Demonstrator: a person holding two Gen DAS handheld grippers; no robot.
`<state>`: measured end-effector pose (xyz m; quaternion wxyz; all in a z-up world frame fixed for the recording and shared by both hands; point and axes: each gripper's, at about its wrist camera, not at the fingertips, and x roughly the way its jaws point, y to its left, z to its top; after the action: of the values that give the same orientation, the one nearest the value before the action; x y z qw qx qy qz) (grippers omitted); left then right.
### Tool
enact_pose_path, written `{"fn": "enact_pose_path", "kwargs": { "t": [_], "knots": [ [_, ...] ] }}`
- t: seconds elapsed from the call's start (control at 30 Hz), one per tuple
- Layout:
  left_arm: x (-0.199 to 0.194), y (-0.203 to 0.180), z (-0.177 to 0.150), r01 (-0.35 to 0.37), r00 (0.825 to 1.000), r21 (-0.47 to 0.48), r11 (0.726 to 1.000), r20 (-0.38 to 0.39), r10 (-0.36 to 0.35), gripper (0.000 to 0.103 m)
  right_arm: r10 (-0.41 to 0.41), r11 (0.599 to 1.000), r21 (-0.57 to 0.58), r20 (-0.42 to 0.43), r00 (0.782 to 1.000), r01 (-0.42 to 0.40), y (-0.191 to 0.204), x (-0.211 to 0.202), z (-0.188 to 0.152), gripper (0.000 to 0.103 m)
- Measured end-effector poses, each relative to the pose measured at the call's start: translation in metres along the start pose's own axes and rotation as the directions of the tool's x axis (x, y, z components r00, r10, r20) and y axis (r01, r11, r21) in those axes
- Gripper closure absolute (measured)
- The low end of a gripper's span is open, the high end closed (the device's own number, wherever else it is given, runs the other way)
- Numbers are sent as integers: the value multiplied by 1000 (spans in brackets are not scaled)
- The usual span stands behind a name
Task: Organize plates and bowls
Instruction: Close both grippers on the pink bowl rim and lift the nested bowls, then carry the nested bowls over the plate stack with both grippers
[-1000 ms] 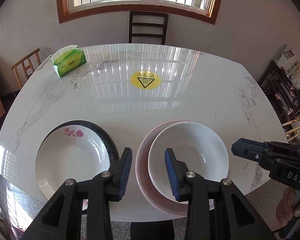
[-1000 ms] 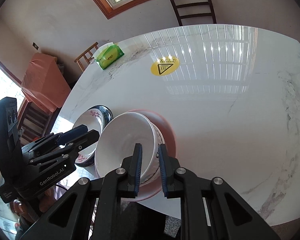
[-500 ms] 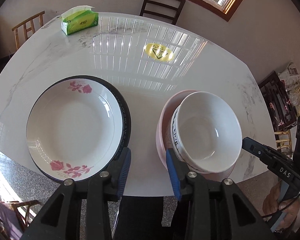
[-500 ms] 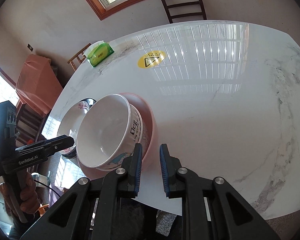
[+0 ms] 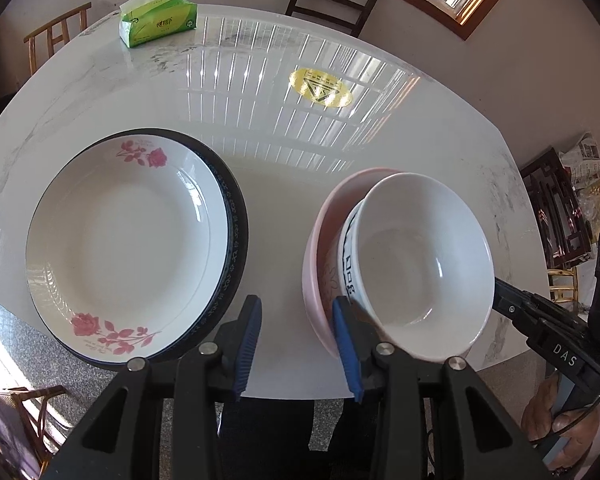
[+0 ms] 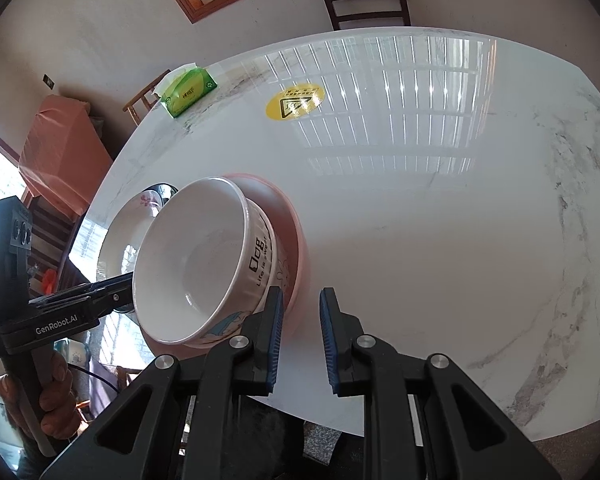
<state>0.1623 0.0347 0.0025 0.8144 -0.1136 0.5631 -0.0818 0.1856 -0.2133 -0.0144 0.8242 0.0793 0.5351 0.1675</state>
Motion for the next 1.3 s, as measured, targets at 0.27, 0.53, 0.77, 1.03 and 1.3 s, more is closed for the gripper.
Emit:
{"fn": "enact_pose_path", "kwargs": {
  "t": [0.27,0.53,0.77,1.03,1.3],
  "knots": [
    [4,-2,1,-37,999,-44,998,-24,36,60,-85,995,-54,-46,995,83,10,13,6,85],
    [15,-4,1,-96,995,-76,992,-37,93,52,-99,994,-60,-51,994,96,8,20,5,84],
    [22,12,0,7,1000,-168,986,-14,-9,56,-75,995,-62,-45,996,72,6,20,3,90],
    [22,4,-9,106,992,-173,979,78,-94,90,-17,1000,-15,-16,1000,17,-4,16,1,90],
    [21,7,-12,86,992,-166,982,103,-70,91,25,1000,13,-6,1000,-25,-6,13,-2,90]
  ]
}}
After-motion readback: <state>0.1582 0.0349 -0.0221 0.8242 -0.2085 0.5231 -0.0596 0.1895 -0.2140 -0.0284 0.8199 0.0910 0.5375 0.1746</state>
